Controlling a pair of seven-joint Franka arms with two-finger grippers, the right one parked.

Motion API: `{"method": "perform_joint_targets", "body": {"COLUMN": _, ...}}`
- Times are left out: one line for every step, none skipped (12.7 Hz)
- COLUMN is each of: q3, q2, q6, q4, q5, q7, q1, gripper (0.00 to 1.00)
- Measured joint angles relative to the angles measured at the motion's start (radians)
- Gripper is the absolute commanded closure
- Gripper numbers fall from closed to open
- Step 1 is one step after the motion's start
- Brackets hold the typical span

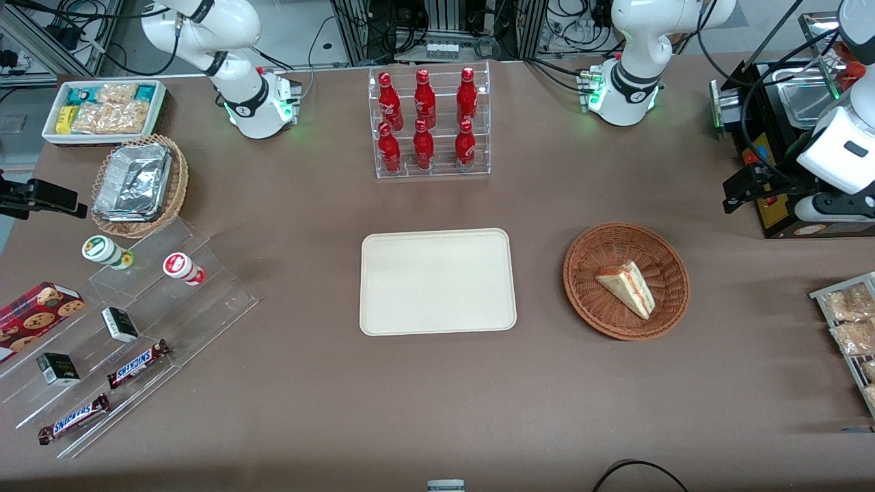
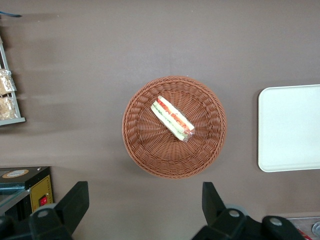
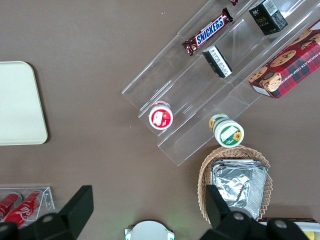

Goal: Place sandwich from basket to tray
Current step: 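Lower the open left gripper over the sandwich in the wicker basket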

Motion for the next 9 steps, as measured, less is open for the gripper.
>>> {"method": "perform_joint_targets", "body": {"q3": 0.000, "q2": 0.000, "q6": -0.001, "q4": 0.006, "q5": 0.000, "q7": 0.000, "q1": 0.000, "gripper": 0.00}}
{"method": "perform_joint_targets", "body": {"q3": 0.000, "q2": 0.000, "q6": -0.002, "q4": 0.010, "q5": 0.000, "q7": 0.000, "q1": 0.001, "gripper": 0.00}}
{"method": "perform_joint_targets", "body": {"q3": 0.001, "q2": 0.000, "q6": -0.004, "q4": 0.011, "q5": 0.000, "q7": 0.000, "q1": 0.001, "gripper": 0.00}}
{"method": "perform_joint_targets", "body": {"q3": 0.001, "q2": 0.003, "q6": -0.005, "q4": 0.009, "q5": 0.000, "q7": 0.000, "q1": 0.001, "gripper": 0.00}}
{"method": "perform_joint_targets", "body": {"q3": 0.001, "q2": 0.010, "q6": -0.005, "q4": 0.004, "q5": 0.000, "q7": 0.000, "q1": 0.001, "gripper": 0.00}}
{"method": "perform_joint_targets", "body": {"q3": 0.001, "q2": 0.021, "q6": -0.001, "q4": -0.008, "q5": 0.000, "q7": -0.001, "q1": 0.000, "gripper": 0.00}}
{"method": "perform_joint_targets", "body": {"q3": 0.001, "q2": 0.037, "q6": 0.012, "q4": -0.023, "q5": 0.000, "q7": -0.001, "q1": -0.002, "gripper": 0.00}}
{"method": "perform_joint_targets", "body": {"q3": 0.000, "q2": 0.056, "q6": 0.034, "q4": -0.041, "q5": 0.001, "q7": -0.002, "q1": -0.004, "gripper": 0.00}}
{"method": "perform_joint_targets", "body": {"q3": 0.000, "q2": 0.074, "q6": 0.059, "q4": -0.057, "q5": 0.001, "q7": -0.004, "q1": -0.005, "gripper": 0.00}}
